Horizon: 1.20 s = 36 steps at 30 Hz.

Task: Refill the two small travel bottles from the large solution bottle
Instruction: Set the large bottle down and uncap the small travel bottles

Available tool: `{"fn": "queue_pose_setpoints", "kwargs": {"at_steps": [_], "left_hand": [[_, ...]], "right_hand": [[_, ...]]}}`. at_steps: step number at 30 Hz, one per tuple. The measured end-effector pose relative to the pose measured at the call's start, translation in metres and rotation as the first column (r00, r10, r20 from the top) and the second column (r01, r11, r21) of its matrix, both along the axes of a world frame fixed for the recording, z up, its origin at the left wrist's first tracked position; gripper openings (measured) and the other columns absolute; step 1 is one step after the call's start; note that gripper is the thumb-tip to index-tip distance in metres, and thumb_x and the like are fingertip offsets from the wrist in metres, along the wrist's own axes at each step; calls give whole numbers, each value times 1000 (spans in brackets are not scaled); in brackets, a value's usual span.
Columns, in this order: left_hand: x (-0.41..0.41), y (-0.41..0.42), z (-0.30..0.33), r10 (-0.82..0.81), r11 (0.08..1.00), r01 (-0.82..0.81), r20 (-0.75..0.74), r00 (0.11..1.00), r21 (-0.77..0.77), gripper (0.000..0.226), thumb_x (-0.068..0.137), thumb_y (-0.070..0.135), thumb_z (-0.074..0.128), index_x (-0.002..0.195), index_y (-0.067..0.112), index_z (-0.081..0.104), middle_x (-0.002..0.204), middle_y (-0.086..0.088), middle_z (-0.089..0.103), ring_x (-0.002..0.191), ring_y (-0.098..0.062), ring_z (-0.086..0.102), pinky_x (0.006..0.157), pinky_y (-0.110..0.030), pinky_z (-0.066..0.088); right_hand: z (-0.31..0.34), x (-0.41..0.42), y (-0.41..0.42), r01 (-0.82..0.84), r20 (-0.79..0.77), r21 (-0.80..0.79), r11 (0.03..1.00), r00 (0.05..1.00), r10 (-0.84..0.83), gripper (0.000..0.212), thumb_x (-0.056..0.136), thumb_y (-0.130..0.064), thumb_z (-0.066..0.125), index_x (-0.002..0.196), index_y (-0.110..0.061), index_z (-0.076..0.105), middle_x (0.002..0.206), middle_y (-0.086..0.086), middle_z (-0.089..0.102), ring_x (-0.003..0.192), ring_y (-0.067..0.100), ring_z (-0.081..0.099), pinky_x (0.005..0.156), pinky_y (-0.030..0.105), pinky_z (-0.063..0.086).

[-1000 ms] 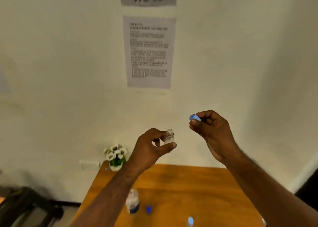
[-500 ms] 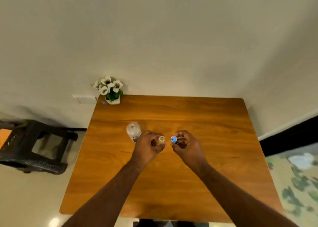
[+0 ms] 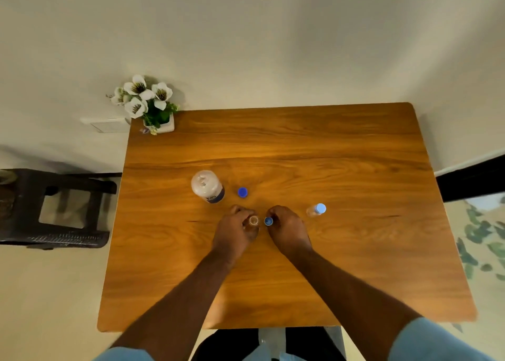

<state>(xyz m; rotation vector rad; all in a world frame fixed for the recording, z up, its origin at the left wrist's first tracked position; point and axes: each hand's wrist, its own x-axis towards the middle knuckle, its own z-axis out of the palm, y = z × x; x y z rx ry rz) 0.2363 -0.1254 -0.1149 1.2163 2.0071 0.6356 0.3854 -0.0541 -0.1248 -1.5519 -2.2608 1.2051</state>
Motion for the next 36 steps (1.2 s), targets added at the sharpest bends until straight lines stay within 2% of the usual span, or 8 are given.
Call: {"fn": "queue_pose_setpoints", "kwargs": {"at_steps": [5, 10, 13, 16, 19, 26, 30, 36], "left_hand": [[-3, 4, -12, -49, 998, 48, -14, 999, -46, 46, 77, 27, 85, 121, 22, 69, 117, 6, 62, 105, -12, 63, 91, -35, 58], [-4, 7, -9, -115, 991, 109, -81, 990, -73, 78, 71, 42, 87, 139, 21, 55, 141, 2, 51, 129, -19, 50, 108, -35, 48], [3, 14, 9, -161, 987, 161, -129, 978, -15, 86, 70, 43, 88, 144, 22, 50, 146, 1, 48, 135, -19, 42, 107, -30, 42], [16, 25, 30, -186, 978, 198, -157, 970, 65, 83, 72, 44, 87, 144, 25, 50, 143, 3, 49, 134, -16, 43, 104, -29, 46], [38, 42, 42, -201, 964, 224, -159, 967, 141, 79, 74, 45, 85, 143, 27, 51, 141, 5, 50, 132, -14, 45, 104, -31, 48], [106, 78, 23, -158, 982, 156, 13, 987, 109, 69, 73, 27, 89, 135, 18, 58, 135, 0, 56, 122, -21, 57, 99, -42, 54], [125, 88, 5, -90, 994, 91, -18, 996, 53, 60, 73, 24, 88, 127, 15, 64, 127, -1, 61, 112, -21, 62, 95, -37, 54], [127, 91, -9, -31, 999, 32, -48, 998, 24, 34, 76, 20, 86, 105, 10, 71, 104, -6, 71, 94, -22, 66, 81, -32, 54]], "right_hand": [[-11, 0, 2, -38, 25, 35, 999, 999, 38, 20, 90, -13, 60, 108, -16, 65, 107, 3, 63, 92, 21, 61, 73, 26, 43], [2, 7, -1, -76, 47, 45, 996, 996, 74, 46, 89, -5, 59, 133, -16, 52, 130, 5, 55, 110, 23, 60, 89, 37, 54], [23, 21, -5, -64, -1, 58, 996, 998, 64, 56, 86, -3, 63, 136, -23, 48, 134, -3, 51, 111, 13, 60, 87, 35, 57], [49, 45, -8, -35, -84, 132, 991, 995, 47, 50, 89, -9, 65, 134, -24, 50, 130, -8, 53, 103, 2, 59, 80, 22, 55], [69, 77, -4, 43, -130, 197, 979, 991, -17, 45, 89, -12, 66, 131, -22, 53, 122, -9, 56, 96, 1, 58, 74, 11, 50], [59, 139, 25, 251, -113, 224, 942, 966, -231, 42, 88, -11, 69, 128, -18, 57, 116, -6, 59, 90, 5, 61, 72, 28, 57], [46, 159, 44, 199, -58, 192, 961, 980, -191, 44, 88, -12, 68, 130, -16, 55, 122, -2, 59, 96, 9, 60, 76, 35, 58], [45, 173, 57, 74, -27, 166, 983, 997, -71, 37, 91, -15, 64, 127, -20, 57, 124, -4, 60, 101, 7, 60, 79, 34, 58]]}}
